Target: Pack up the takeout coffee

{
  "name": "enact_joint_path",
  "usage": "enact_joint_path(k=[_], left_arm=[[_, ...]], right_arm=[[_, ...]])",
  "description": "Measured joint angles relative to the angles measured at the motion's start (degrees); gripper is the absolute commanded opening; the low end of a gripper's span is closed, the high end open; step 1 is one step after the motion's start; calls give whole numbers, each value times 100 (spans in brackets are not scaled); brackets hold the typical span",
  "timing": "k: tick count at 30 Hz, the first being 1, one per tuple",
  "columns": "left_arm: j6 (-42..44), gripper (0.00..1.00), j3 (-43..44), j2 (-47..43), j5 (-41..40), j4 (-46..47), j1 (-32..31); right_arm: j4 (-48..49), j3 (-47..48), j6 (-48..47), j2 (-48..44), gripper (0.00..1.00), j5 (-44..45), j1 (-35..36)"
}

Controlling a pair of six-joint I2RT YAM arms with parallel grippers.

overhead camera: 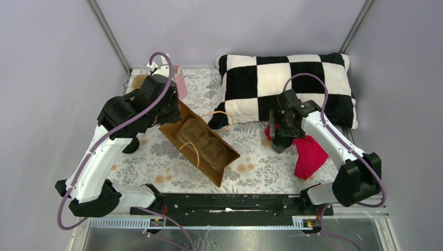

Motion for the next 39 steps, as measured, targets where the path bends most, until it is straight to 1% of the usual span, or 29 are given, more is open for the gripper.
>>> enact_joint_path(k=[8,14,22,30,39], left_arm=[[-2,0,-15,7,55,0,0],[-2,0,-17,13,87,0,0],[-2,0,-17,50,92,2,0],[-2,0,-20,63,96,9,0],[-2,0,-26,74,96,31,0]], right_arm=[[125,-203,2,-63,90,-138,-118],[151,-232,-4,-107,91,-144,-138],[155,-232,-63,-107,89,-146,-140],[155,-229,-101,-107,93,-144,-140],[151,-225,-166,-101,87,-138,-140]])
